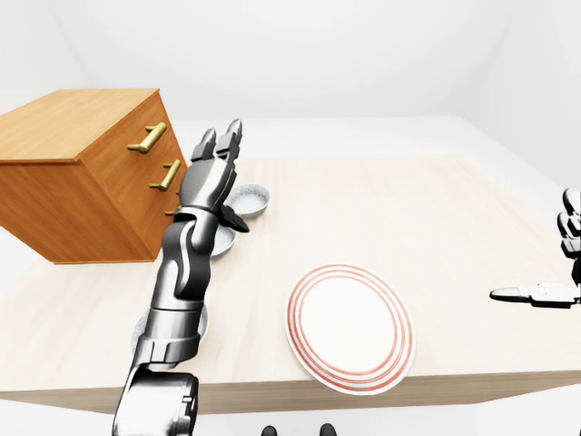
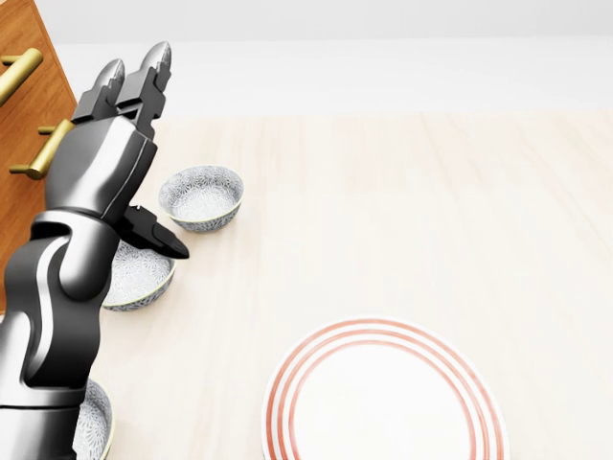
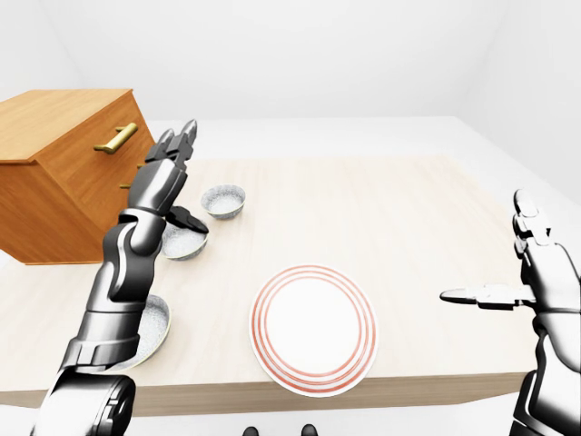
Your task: Put the bowl in the middle on the plate.
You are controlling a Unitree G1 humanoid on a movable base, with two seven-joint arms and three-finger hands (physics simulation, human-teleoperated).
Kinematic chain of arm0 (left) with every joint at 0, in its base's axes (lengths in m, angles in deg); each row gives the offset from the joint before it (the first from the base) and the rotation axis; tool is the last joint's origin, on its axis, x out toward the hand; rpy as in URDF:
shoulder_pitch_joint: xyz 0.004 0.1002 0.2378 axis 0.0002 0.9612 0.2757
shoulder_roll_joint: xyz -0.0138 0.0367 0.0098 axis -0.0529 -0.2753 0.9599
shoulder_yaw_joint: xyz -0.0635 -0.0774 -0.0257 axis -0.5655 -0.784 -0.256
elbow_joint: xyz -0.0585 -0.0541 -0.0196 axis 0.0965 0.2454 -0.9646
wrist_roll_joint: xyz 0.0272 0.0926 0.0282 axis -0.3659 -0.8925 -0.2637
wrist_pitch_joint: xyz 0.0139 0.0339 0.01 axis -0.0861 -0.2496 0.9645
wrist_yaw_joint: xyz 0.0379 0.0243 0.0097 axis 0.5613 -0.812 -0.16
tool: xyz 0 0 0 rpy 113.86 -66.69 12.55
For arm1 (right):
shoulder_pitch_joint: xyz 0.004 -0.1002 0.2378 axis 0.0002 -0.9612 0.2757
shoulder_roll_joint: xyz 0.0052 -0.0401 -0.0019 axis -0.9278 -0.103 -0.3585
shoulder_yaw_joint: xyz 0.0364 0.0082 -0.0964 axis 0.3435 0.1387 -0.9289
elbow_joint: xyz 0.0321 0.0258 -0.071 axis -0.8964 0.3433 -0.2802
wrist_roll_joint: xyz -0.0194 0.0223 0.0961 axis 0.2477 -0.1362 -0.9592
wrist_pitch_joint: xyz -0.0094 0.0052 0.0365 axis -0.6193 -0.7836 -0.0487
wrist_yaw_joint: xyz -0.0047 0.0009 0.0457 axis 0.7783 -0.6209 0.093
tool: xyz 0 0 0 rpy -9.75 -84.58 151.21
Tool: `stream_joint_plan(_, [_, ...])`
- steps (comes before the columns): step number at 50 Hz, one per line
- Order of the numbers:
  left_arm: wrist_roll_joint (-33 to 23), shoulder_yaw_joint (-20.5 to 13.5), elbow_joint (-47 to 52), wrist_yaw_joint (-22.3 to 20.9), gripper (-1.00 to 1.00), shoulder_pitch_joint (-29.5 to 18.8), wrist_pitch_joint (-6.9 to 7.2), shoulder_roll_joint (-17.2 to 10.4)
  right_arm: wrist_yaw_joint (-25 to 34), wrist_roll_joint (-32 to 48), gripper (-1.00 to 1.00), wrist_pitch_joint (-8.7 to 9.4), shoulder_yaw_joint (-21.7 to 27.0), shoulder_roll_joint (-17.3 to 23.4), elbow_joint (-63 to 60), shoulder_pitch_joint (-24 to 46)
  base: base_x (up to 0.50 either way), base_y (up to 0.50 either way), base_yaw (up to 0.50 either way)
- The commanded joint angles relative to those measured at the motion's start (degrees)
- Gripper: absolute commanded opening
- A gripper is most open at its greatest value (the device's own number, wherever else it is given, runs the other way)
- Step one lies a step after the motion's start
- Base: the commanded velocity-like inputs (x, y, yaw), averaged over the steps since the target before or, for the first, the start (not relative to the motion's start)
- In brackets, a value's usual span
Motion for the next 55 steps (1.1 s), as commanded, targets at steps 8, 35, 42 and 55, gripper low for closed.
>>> stream_joint_plan(8, [-4.53,-0.72,-1.39,-12.12,1.00,-1.59,3.72,-2.23,0.13,1.34,1.00,0.00,-0.37,-0.24,0.97,-0.37,0.00,0.00,0.00])
stream_joint_plan(35, [-8.69,-0.52,1.53,-20.12,1.00,4.00,3.72,-1.97,0.52,2.76,1.00,0.00,-0.63,-0.35,1.23,-0.58,0.00,0.00,0.00])
stream_joint_plan(42, [-9.55,-0.38,4.89,-22.65,1.00,4.71,3.72,-1.42,0.35,2.89,1.00,0.00,-0.82,-0.42,1.68,-0.49,0.00,0.00,0.00])
stream_joint_plan(55, [-10.13,-0.44,2.36,-21.85,1.00,5.10,3.72,-1.44,0.43,2.84,1.00,0.00,-0.69,-0.44,1.75,-0.70,0.00,0.00,0.00])
